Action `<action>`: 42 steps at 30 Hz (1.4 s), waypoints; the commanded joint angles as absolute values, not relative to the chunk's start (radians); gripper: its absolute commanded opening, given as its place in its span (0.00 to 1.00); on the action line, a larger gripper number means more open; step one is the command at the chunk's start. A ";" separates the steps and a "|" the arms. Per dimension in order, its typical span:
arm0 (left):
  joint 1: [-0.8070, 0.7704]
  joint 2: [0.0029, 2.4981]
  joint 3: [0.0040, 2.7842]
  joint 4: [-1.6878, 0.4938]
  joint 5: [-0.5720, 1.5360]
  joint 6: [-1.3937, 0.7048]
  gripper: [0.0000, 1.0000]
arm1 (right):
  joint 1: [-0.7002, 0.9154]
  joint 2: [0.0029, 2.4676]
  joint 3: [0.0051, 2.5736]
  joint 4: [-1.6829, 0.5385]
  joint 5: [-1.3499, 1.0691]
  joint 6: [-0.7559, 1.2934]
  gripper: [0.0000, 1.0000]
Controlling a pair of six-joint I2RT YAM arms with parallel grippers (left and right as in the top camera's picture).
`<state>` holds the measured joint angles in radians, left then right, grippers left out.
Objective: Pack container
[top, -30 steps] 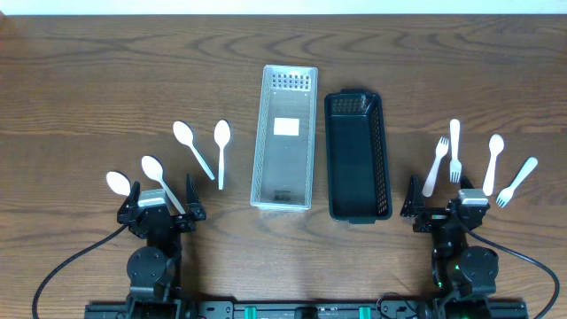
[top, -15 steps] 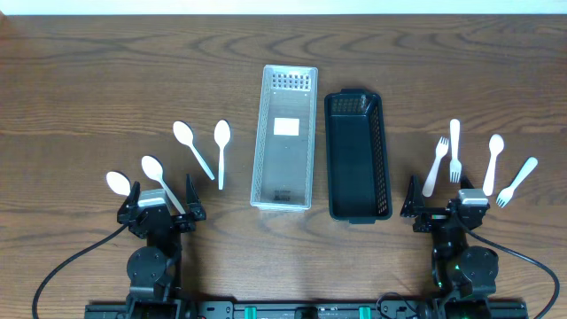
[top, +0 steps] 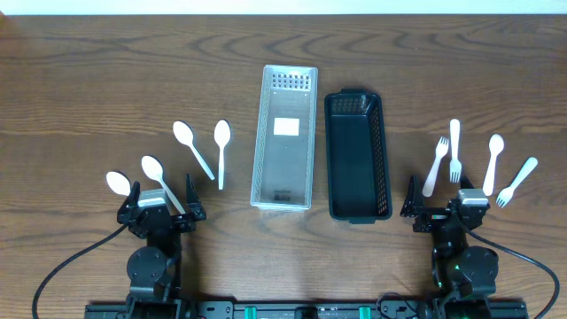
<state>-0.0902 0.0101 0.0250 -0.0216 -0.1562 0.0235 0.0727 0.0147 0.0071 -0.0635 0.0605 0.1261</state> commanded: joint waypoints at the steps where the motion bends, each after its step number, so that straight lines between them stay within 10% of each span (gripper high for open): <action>1: -0.094 0.004 0.006 -0.059 -0.165 0.030 0.98 | 0.086 0.009 0.006 -0.068 0.071 0.138 0.99; 33: -0.094 0.005 0.012 -0.054 -0.161 -0.031 0.98 | 0.086 0.031 0.008 -0.073 -0.044 0.244 0.99; 42: -0.095 0.288 0.429 -0.286 -0.032 -0.084 0.98 | 0.085 0.296 0.271 -0.167 -0.097 0.253 0.99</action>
<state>-0.0902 0.1818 0.2428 -0.2596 -0.0628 -0.0502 0.0723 0.2302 0.1555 -0.1616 -0.0635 0.2333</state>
